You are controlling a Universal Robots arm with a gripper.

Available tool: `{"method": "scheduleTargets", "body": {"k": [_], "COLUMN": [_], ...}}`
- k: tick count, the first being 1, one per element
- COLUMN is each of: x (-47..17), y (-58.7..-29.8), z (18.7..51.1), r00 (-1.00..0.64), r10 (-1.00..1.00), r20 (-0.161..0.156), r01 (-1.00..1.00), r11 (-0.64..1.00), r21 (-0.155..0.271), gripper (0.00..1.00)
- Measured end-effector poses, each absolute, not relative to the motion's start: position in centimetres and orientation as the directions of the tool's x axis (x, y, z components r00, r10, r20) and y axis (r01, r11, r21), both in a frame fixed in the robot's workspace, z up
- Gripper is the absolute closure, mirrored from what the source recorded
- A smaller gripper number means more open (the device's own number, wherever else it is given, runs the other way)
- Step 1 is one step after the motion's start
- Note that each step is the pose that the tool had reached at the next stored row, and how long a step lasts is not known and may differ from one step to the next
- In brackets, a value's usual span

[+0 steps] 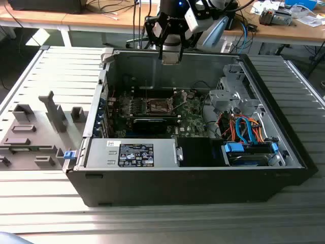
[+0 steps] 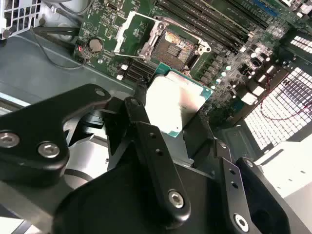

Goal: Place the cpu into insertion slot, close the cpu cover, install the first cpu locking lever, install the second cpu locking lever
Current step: 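Place the cpu into insertion slot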

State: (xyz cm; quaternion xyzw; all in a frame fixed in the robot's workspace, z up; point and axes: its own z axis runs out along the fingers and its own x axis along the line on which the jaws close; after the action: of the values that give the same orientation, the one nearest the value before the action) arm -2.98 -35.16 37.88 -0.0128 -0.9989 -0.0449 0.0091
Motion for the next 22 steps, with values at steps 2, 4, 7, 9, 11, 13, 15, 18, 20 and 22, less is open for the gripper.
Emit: {"method": "scheduleTargets", "body": {"k": [2, 4, 7, 9, 11, 13, 15, 18, 20, 22], "x": [-3.07, -3.11, -3.14, -3.14, -3.14, -3.14, -3.14, -3.14, -3.14, -3.14], "y": [-35.15, -35.16, -35.16, -35.16, -35.16, -35.16, -35.16, -35.16, -35.16, -35.15], "z": [37.88, 37.88, 37.86, 37.86, 37.86, 37.86, 37.86, 37.86, 37.86, 37.86], "r00": [-1.0, -1.0, -1.0, -1.0, -1.0, -1.0, -1.0, -1.0, -1.0, -1.0], "r10": [0.025, 0.025, 0.025, 0.025, 0.025, 0.025, 0.025, 0.025, 0.025, 0.025], "r20": [0.019, 0.019, 0.019, 0.019, 0.019, 0.019, 0.019, 0.019, 0.019, 0.019], "r01": [0.026, 0.026, 0.026, 0.026, 0.026, 0.026, 0.026, 0.026, 0.026, 0.026], "r11": [0.996, 0.996, 0.996, 0.996, 0.996, 0.996, 0.996, 0.996, 0.996, 0.996], "r21": [0.089, 0.089, 0.089, 0.088, 0.087, 0.086, 0.085, 0.082, 0.081, 0.08], "gripper": [0.46, 0.46, 0.46, 0.46, 0.46, 0.46, 0.46, 0.46, 0.46, 0.46]}}
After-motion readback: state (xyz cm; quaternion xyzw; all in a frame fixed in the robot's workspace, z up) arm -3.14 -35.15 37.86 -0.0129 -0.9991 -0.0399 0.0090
